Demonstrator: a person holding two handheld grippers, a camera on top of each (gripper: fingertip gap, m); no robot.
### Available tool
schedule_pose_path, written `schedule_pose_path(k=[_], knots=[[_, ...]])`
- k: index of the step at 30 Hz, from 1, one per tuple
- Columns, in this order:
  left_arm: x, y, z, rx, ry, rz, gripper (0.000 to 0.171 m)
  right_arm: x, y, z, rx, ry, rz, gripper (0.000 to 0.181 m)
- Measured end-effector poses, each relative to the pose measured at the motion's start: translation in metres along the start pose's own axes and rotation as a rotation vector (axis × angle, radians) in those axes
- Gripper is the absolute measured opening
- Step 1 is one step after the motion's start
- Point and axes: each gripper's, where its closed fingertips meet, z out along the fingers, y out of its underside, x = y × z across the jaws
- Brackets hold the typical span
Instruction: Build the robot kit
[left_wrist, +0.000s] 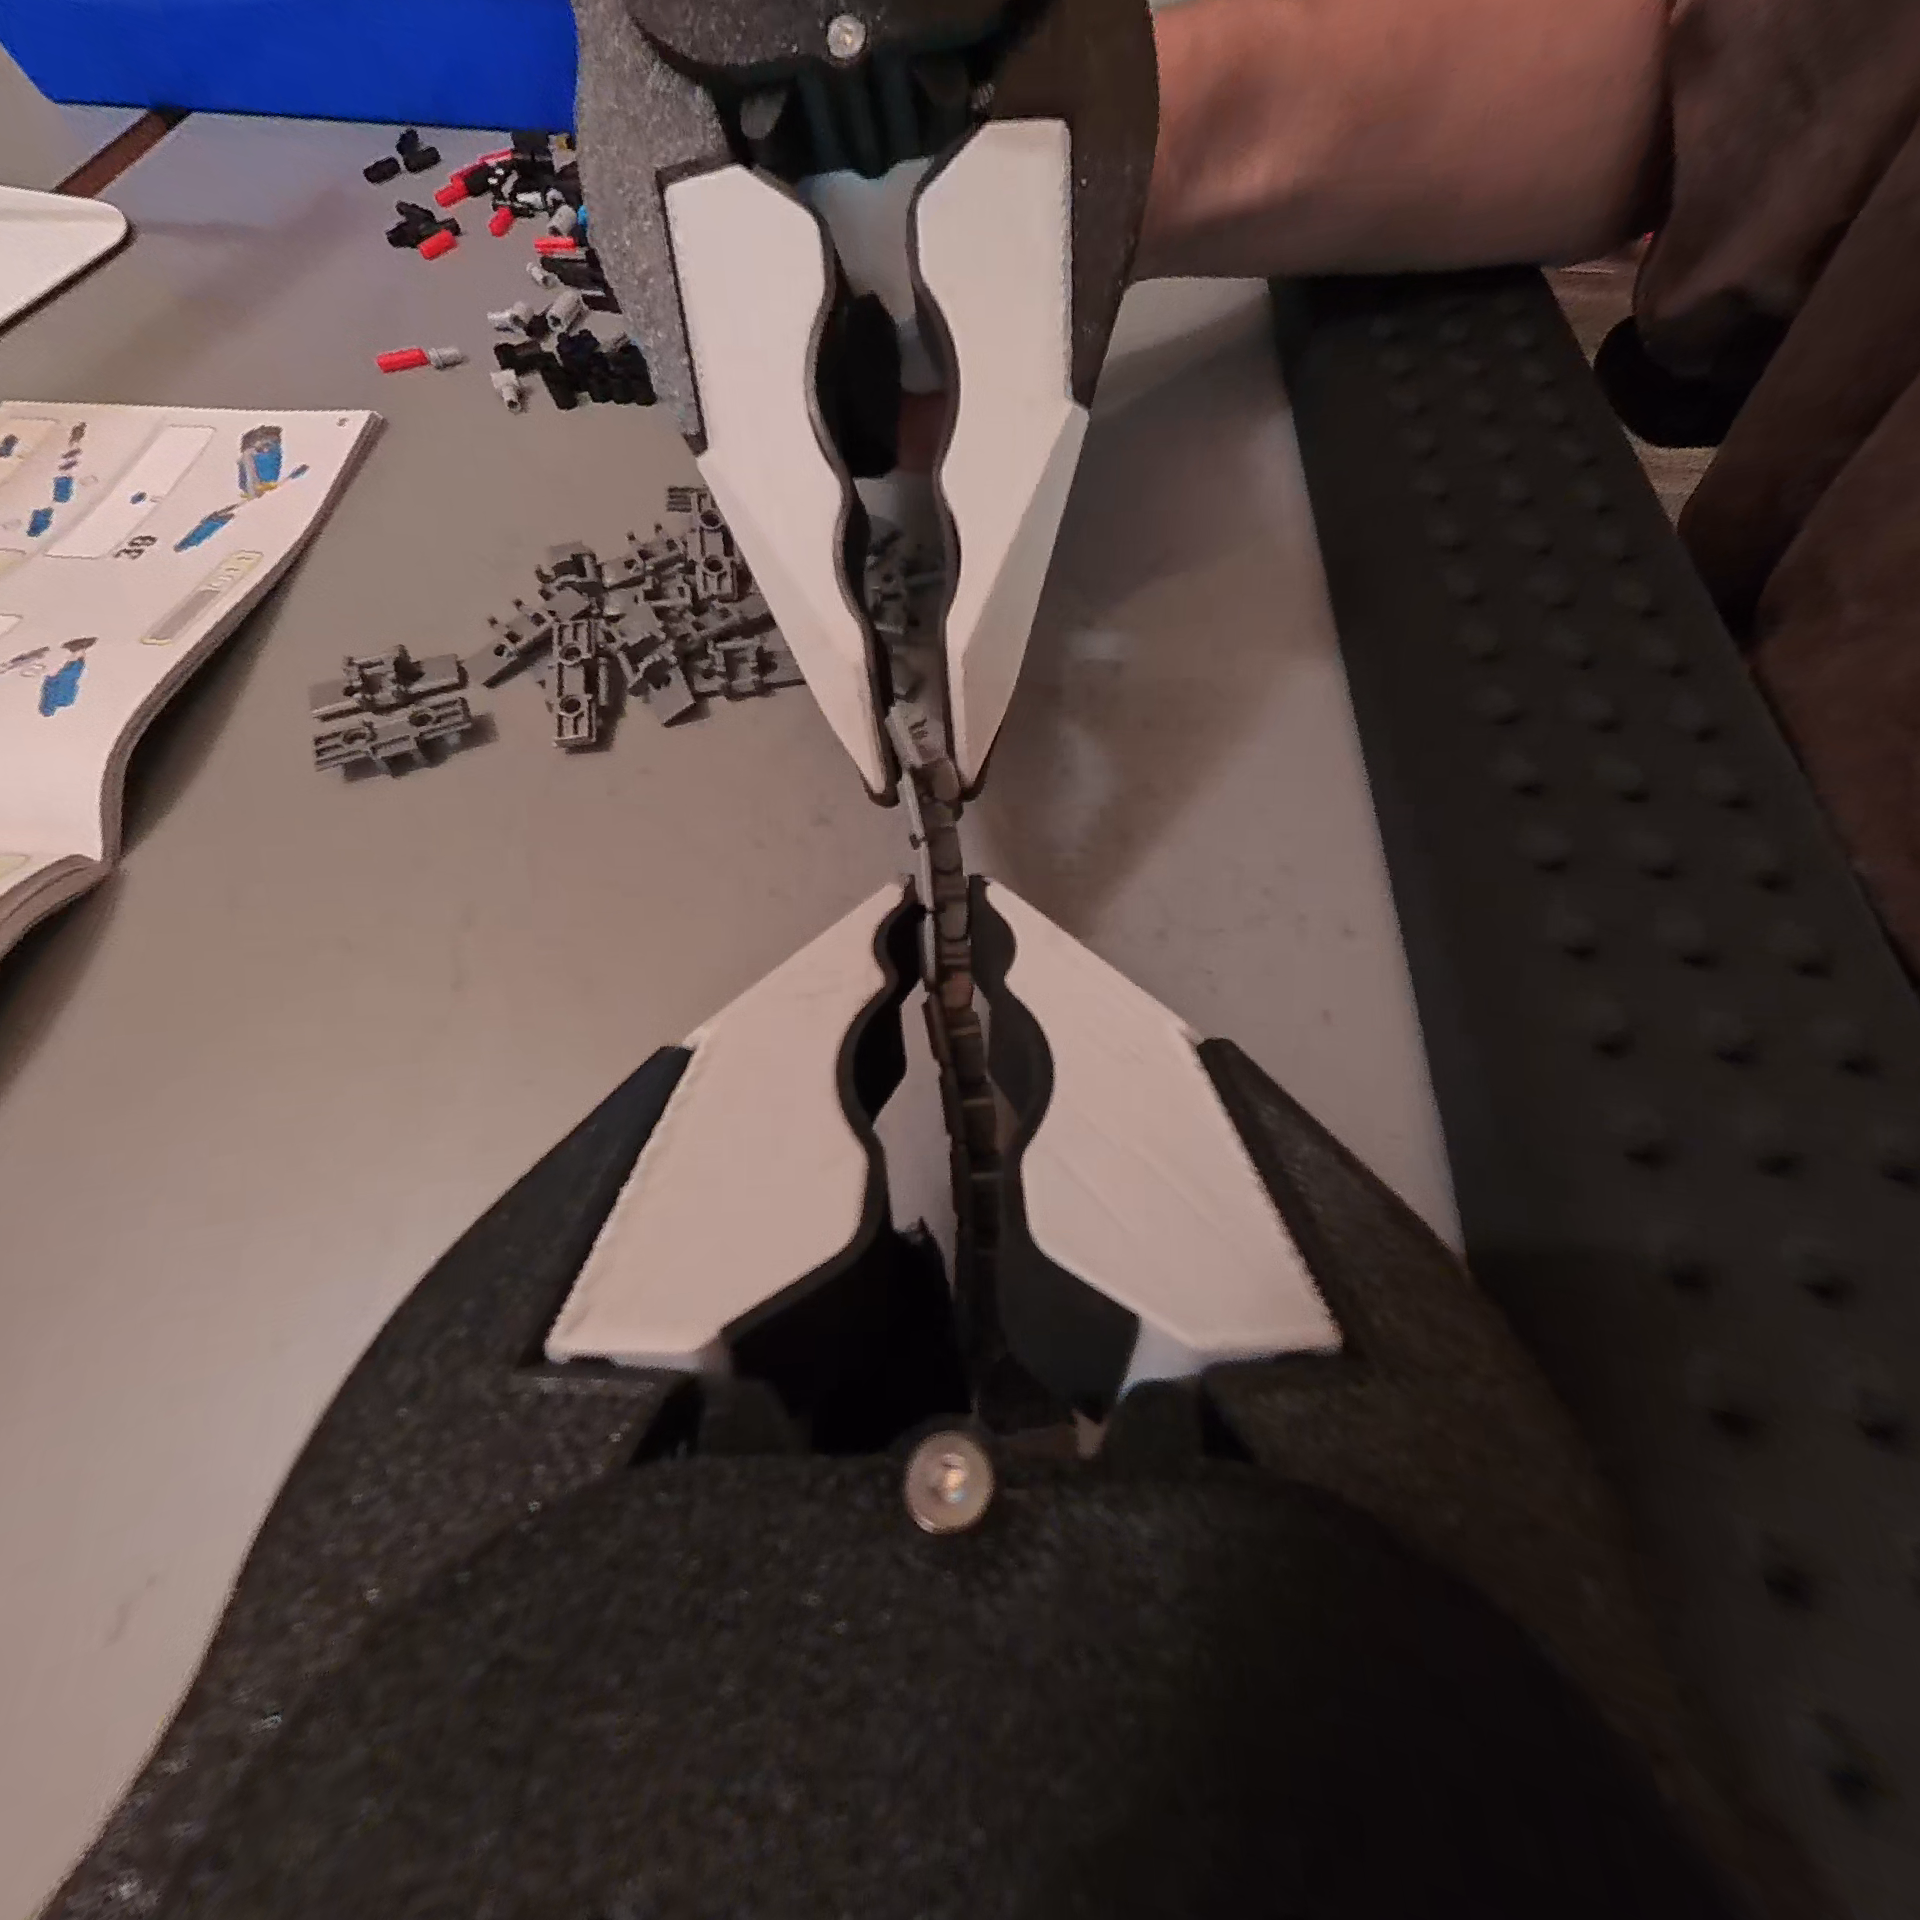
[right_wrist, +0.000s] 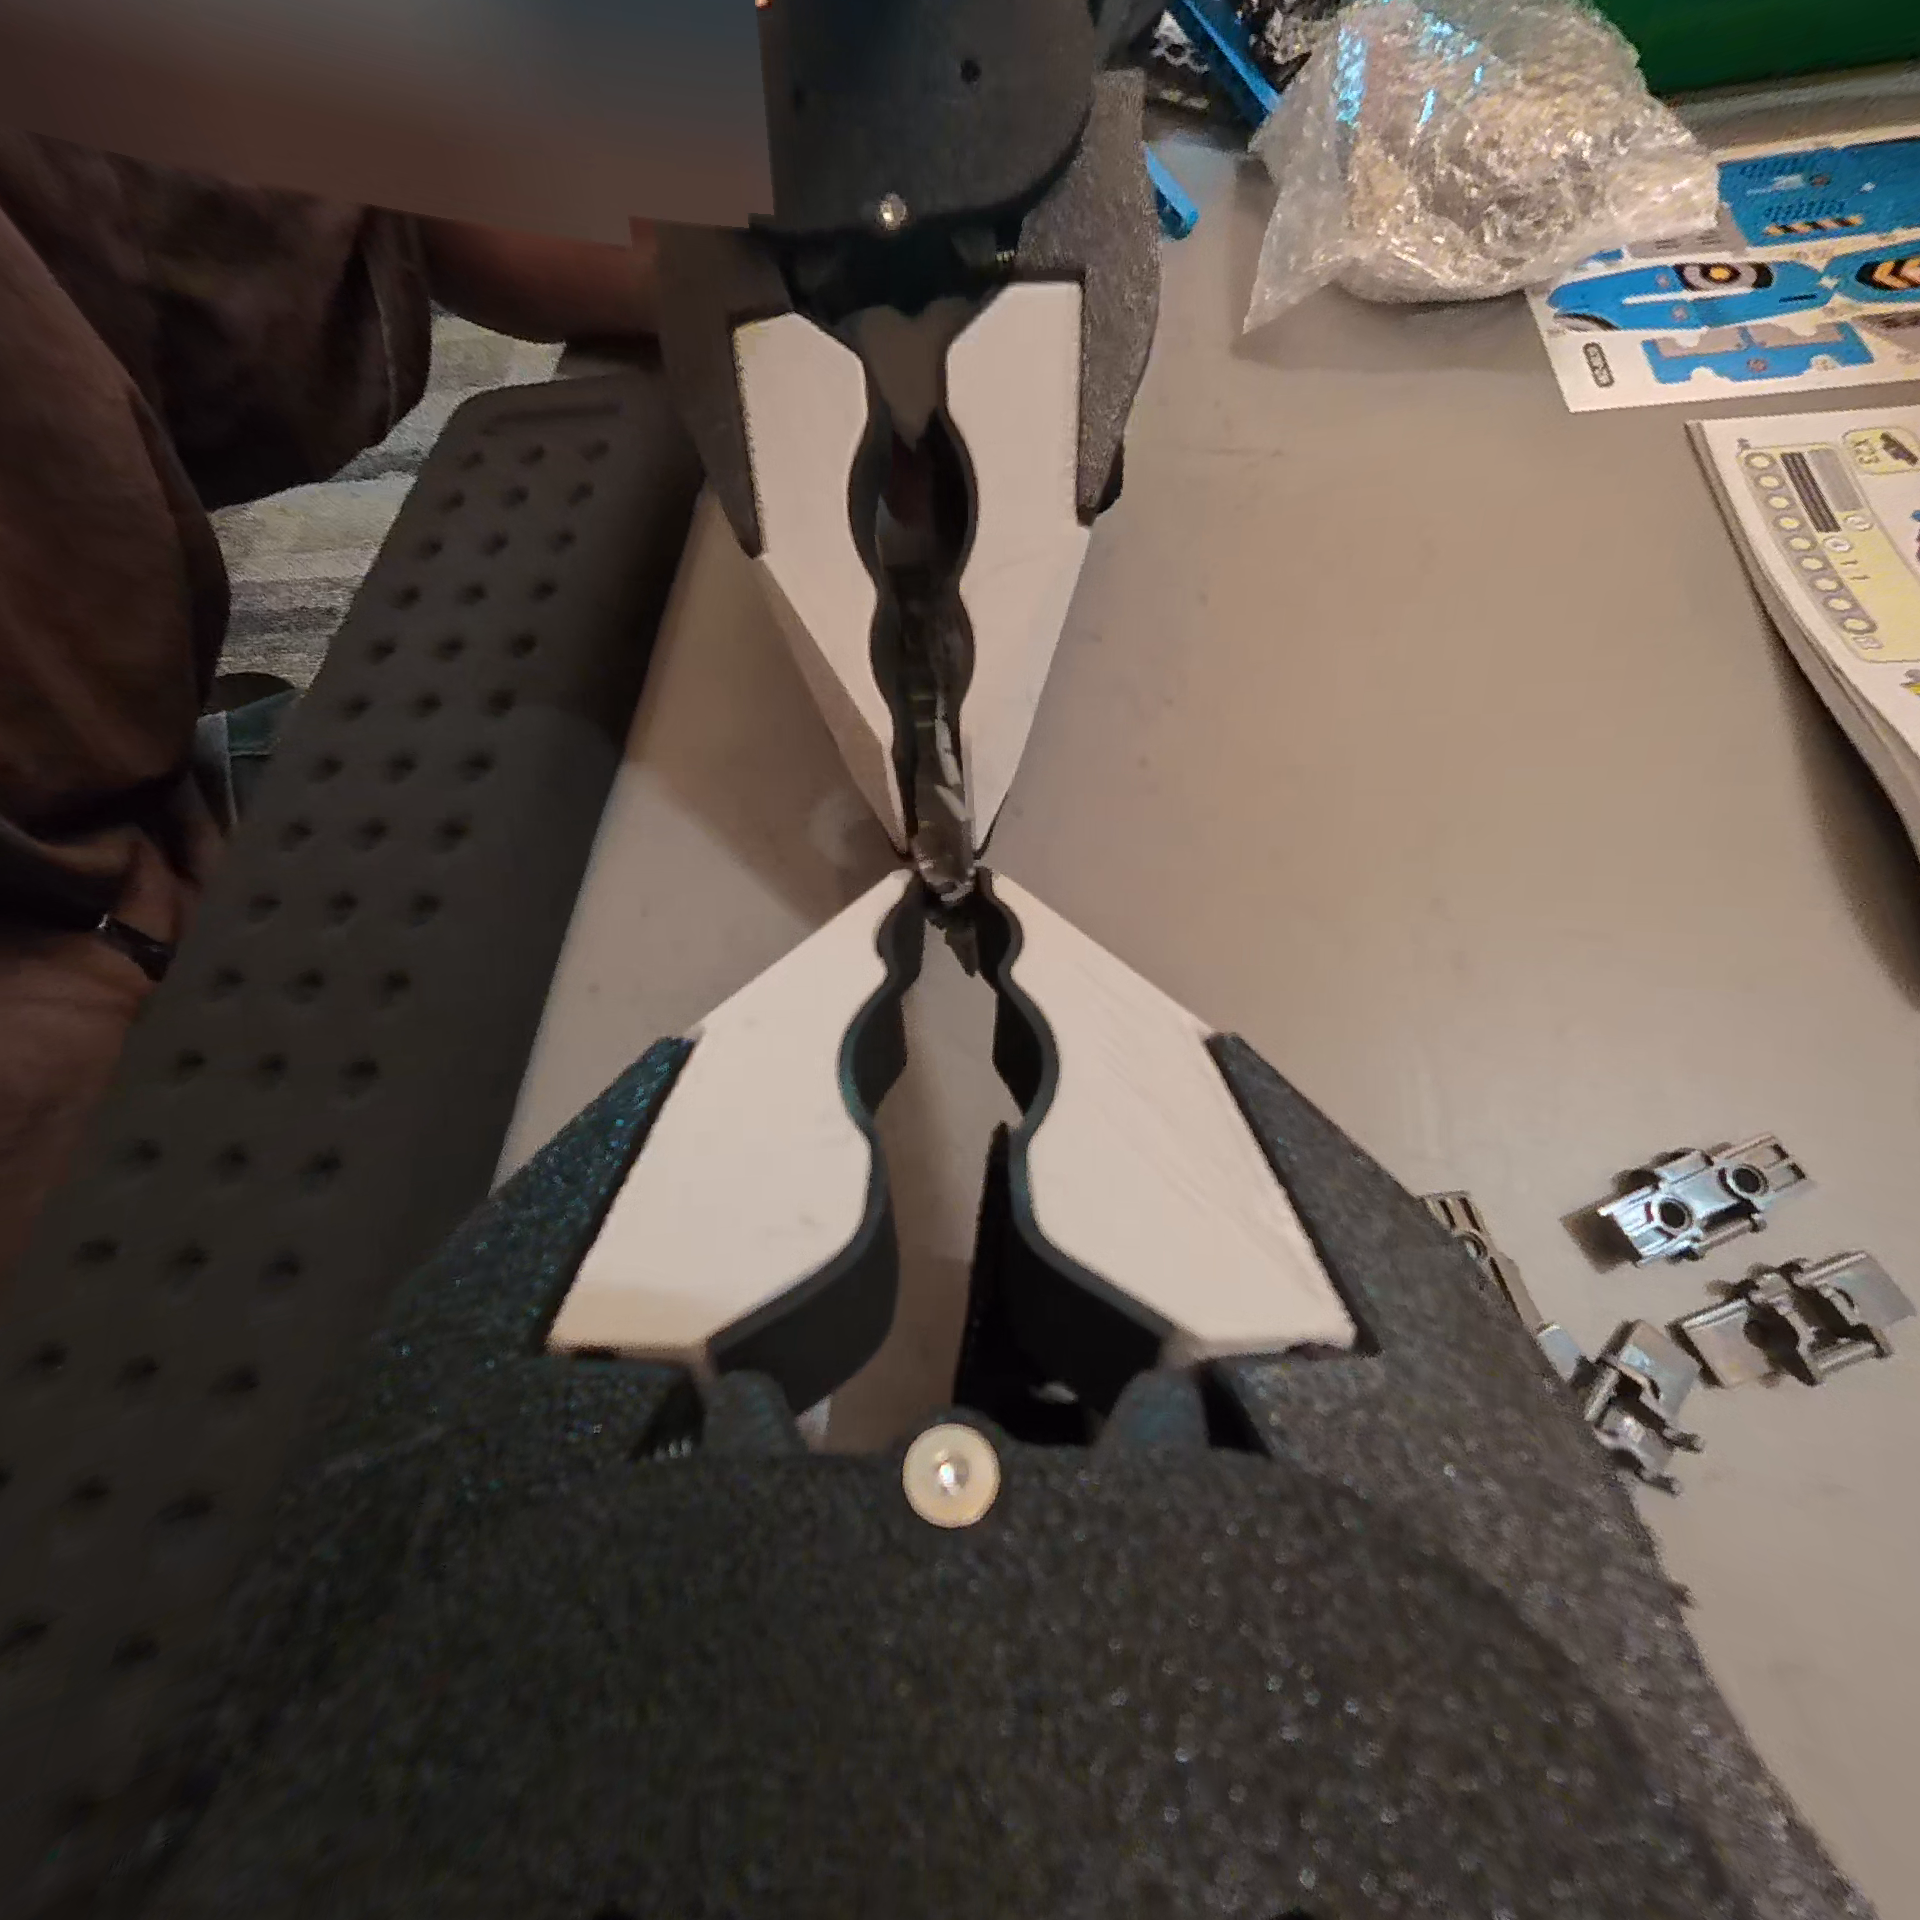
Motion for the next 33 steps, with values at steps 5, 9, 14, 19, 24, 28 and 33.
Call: schedule_pose_path(k=[5,9,14,19,24,28,33], knots=[[-0.003,-0.004,0.002,0.021,0.022,-0.065,0.008,0.004,-0.002,-0.001,0.024,0.005,0.039,0.008],[-0.002,-0.008,0.006,0.023,0.009,-0.051,0.008,0.0,-0.004,0.004,0.014,0.004,0.003,0.008],[-0.016,0.0,0.006,-0.014,-0.069,-0.076,0.008,0.014,-0.002,0.008,-0.025,0.131,0.017,0.008],[-0.02,0.003,0.004,-0.026,-0.124,-0.047,0.007,0.018,-0.002,0.012,-0.021,0.186,0.033,0.008],[-0.025,0.005,0.004,-0.043,-0.165,-0.04,0.006,0.024,-0.003,0.014,-0.02,0.215,0.07,0.008],[-0.025,0.007,0.005,-0.059,-0.175,-0.034,0.005,0.025,0.0,0.016,-0.045,0.247,0.04,0.008],[-0.019,0.002,0.002,-0.011,-0.085,-0.062,0.007,0.018,-0.005,0.012,-0.007,0.194,-0.003,0.009]])
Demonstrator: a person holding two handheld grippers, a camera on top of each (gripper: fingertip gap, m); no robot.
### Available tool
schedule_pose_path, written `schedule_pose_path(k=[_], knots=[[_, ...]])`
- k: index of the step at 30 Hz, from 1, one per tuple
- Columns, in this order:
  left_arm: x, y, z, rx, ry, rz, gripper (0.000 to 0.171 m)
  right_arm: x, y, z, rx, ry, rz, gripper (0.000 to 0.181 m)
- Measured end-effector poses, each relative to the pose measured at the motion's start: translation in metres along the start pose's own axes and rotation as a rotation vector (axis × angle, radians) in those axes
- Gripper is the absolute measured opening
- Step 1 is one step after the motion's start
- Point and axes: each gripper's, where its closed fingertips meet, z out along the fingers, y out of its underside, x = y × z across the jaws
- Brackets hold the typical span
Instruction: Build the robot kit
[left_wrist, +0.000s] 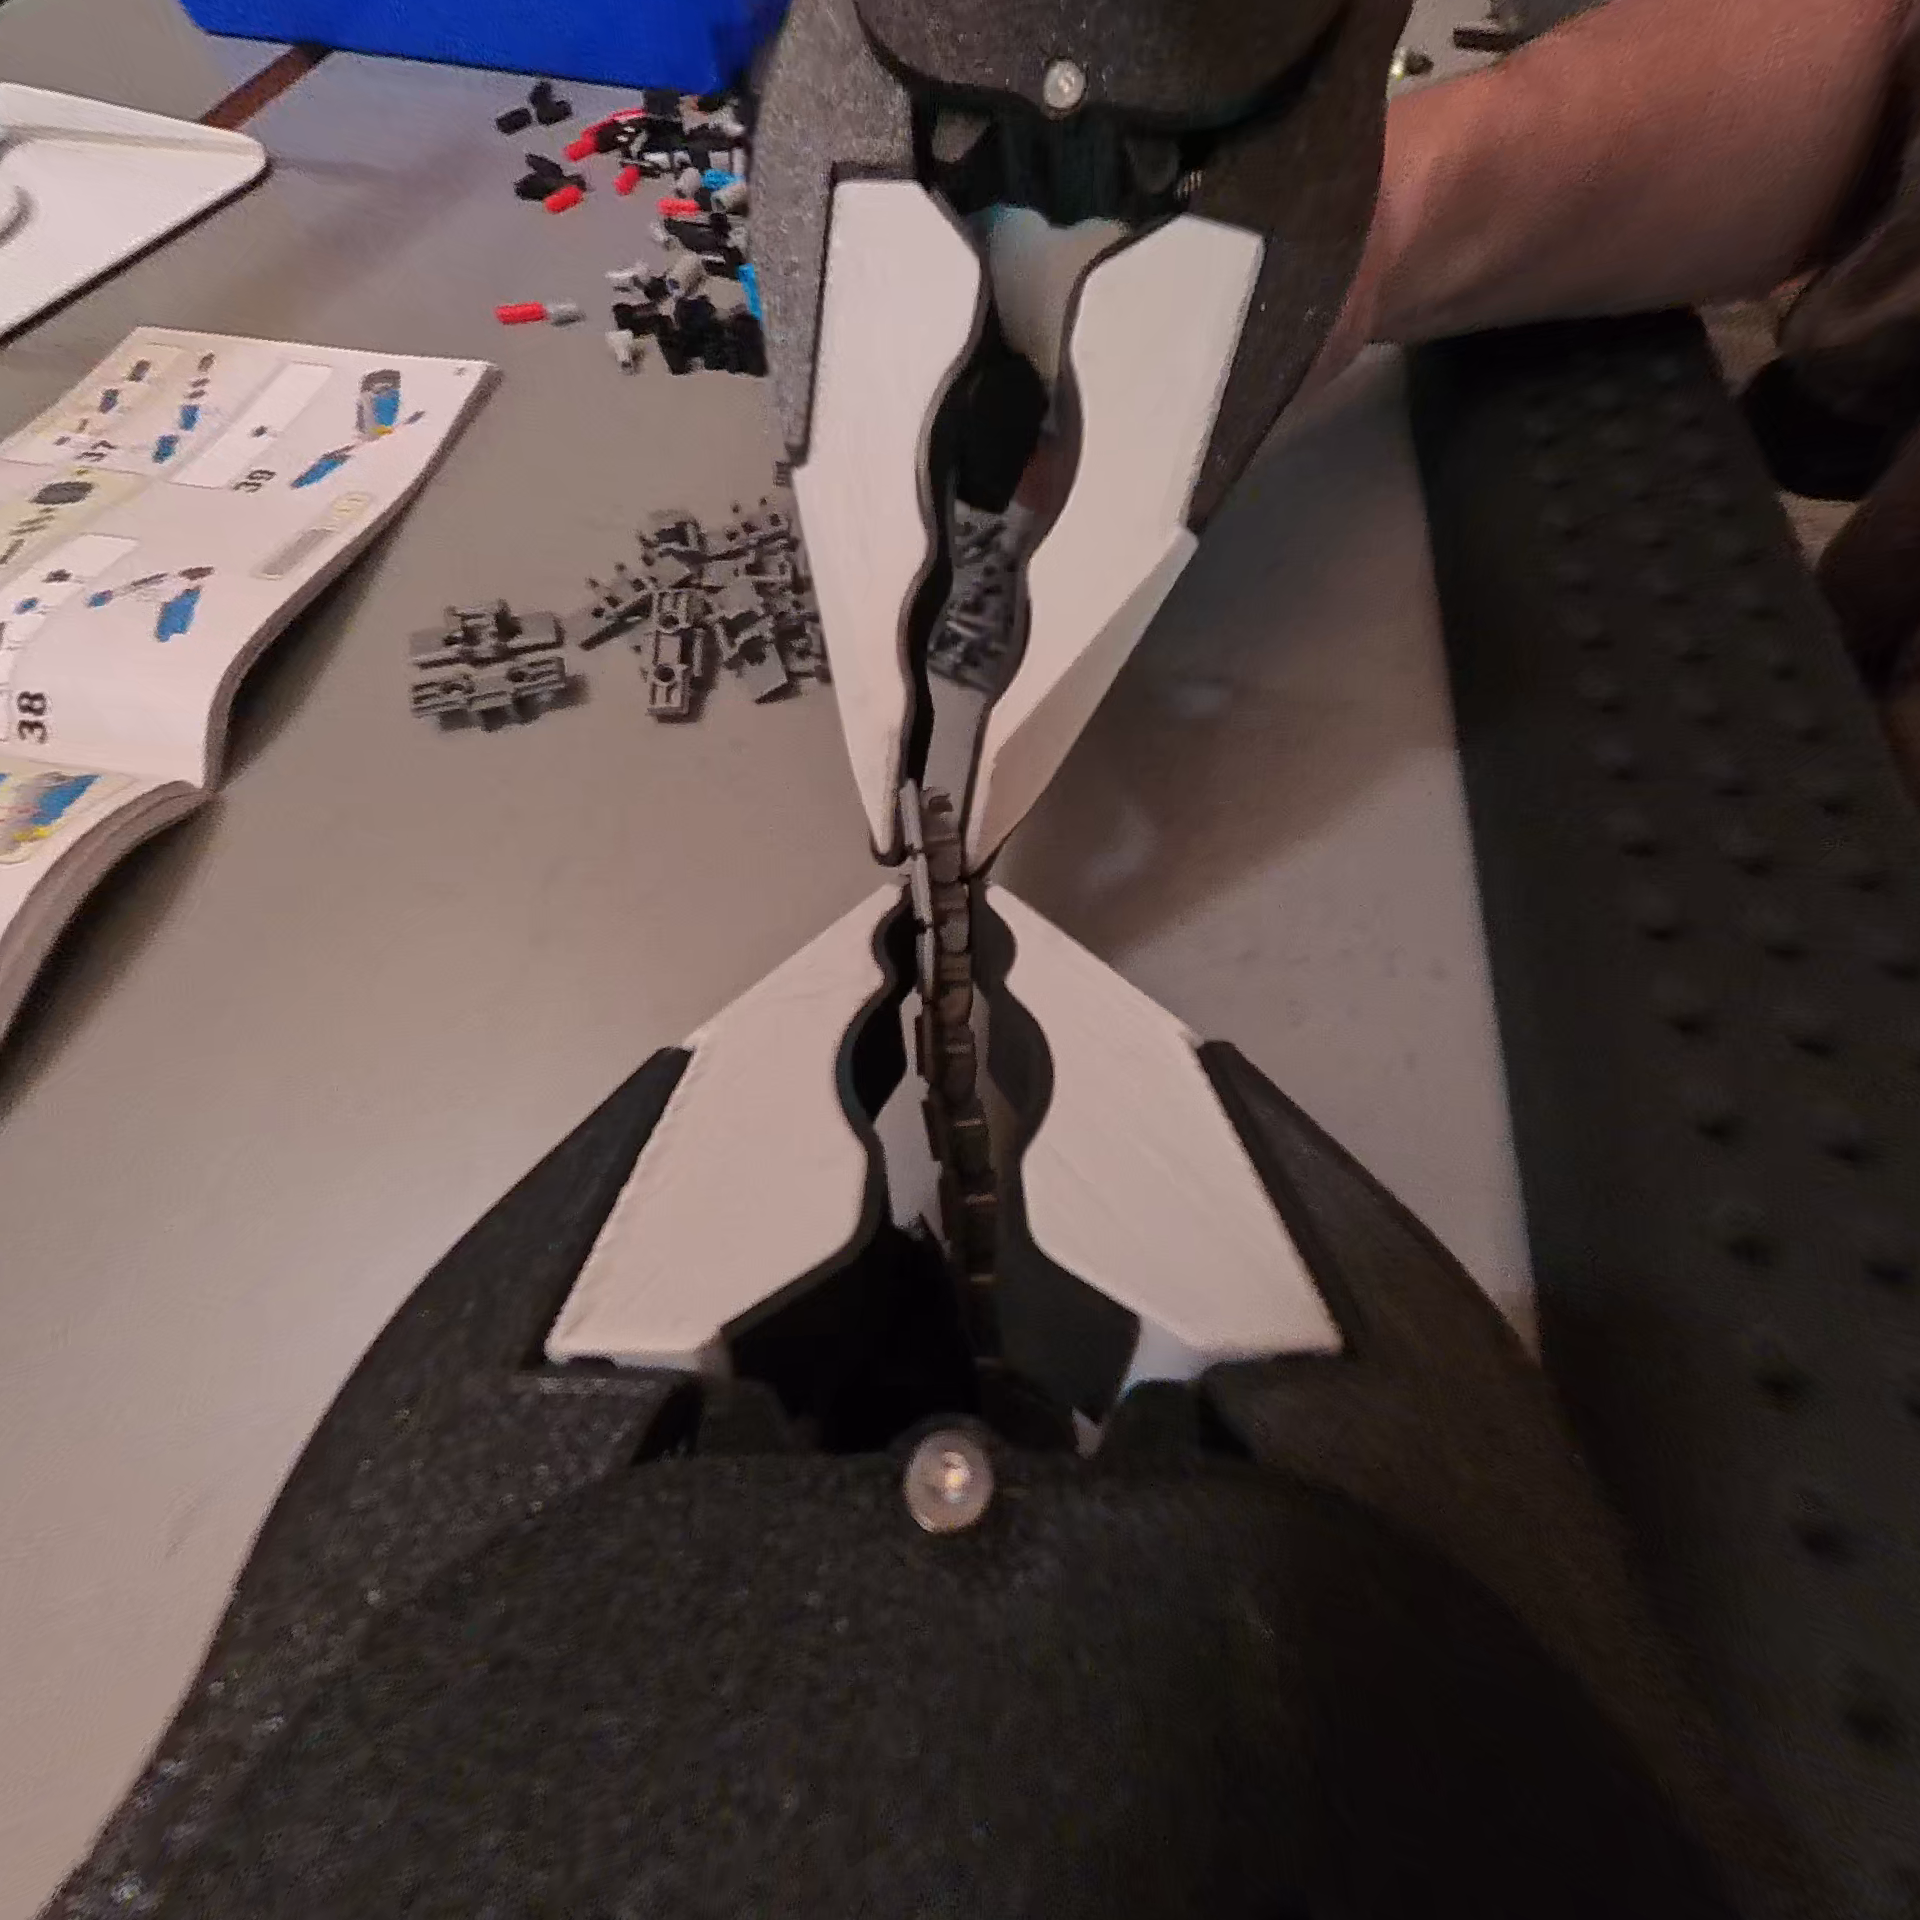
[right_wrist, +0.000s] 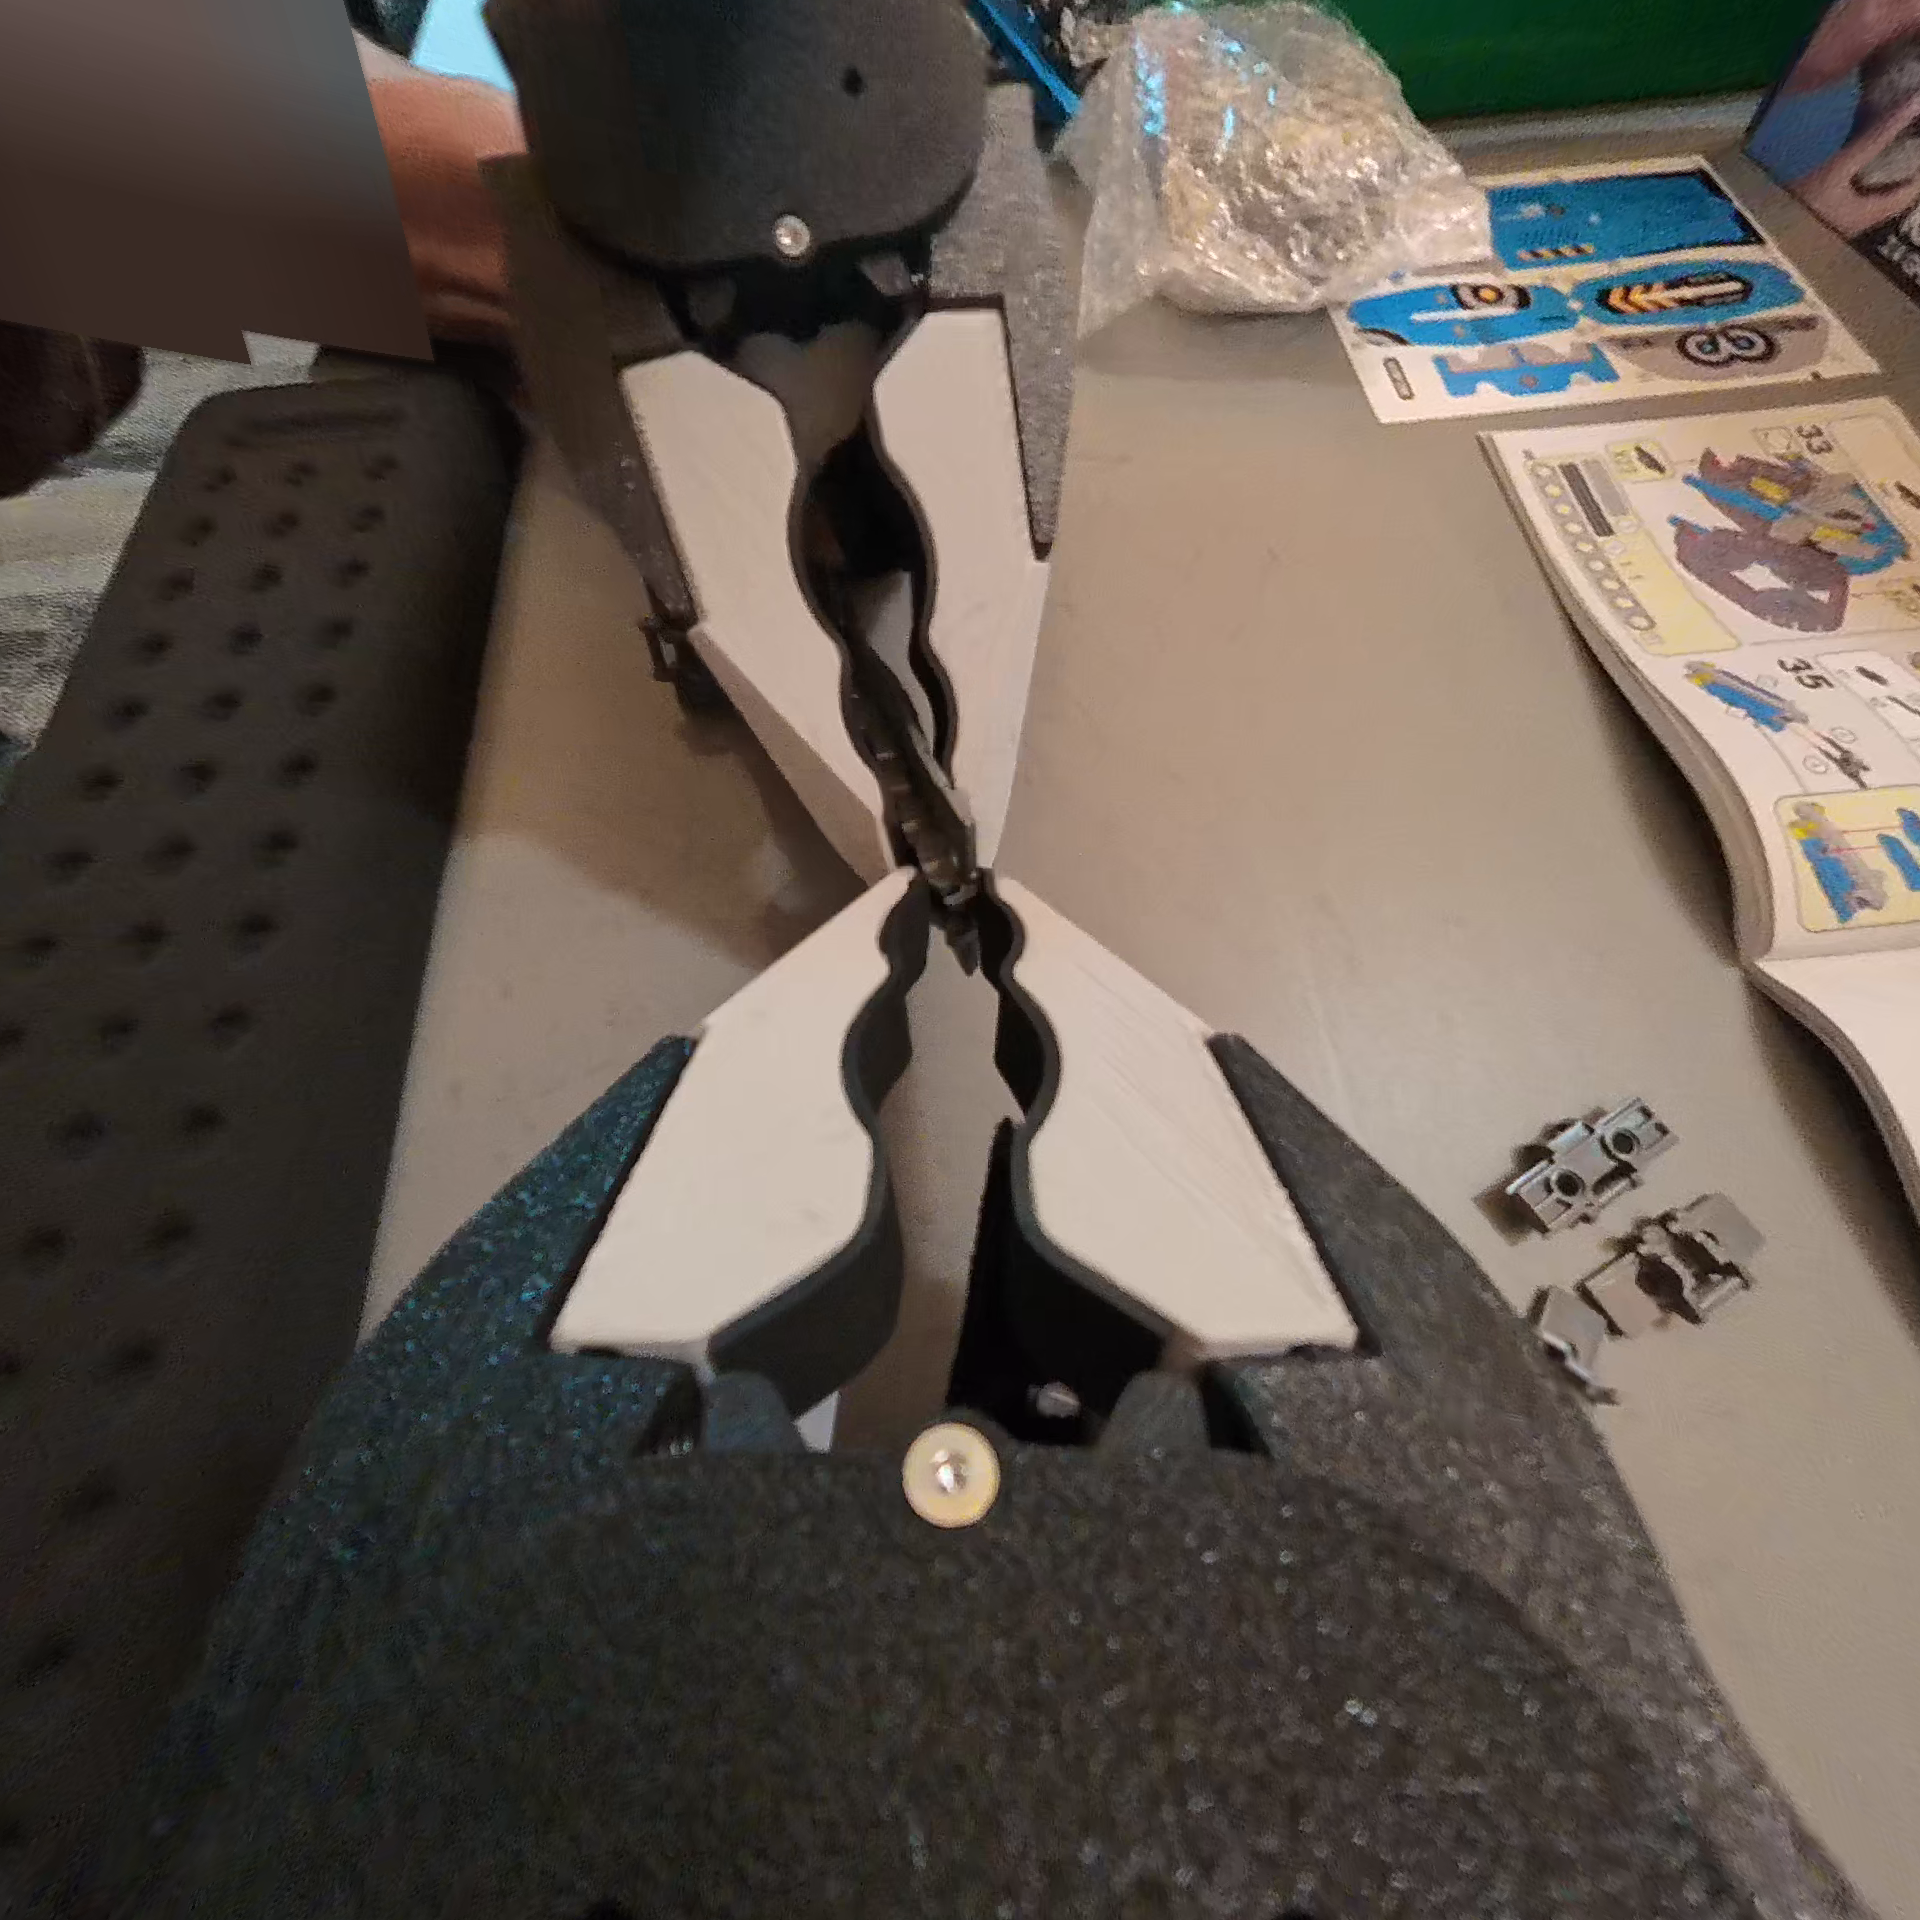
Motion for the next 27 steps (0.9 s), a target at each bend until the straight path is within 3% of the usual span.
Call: schedule_pose_path(k=[3,7,13,17,19,21,27], knots=[[-0.001,-0.004,-0.003,0.03,0.057,-0.035,0.007,0.002,-0.004,-0.002,0.035,-0.047,0.069,0.011],[-0.007,-0.015,-0.014,0.118,0.088,-0.092,0.007,0.013,-0.007,-0.014,0.084,-0.057,0.141,0.026],[-0.015,-0.028,-0.024,0.222,0.089,-0.134,0.007,0.035,-0.011,-0.028,0.146,0.036,0.159,0.021],[-0.016,-0.042,-0.03,0.32,0.113,-0.182,0.007,0.017,-0.028,-0.028,0.226,-0.078,0.206,0.026],[-0.011,-0.047,-0.031,0.349,0.143,-0.181,0.008,0.015,-0.029,-0.024,0.217,-0.052,0.173,0.019],[-0.008,-0.048,-0.031,0.355,0.146,-0.162,0.008,0.013,-0.027,-0.023,0.195,-0.039,0.128,0.0],[-0.005,-0.053,-0.031,0.388,0.144,-0.148,0.008,-0.003,-0.022,-0.013,0.159,-0.138,0.16,0.0]])
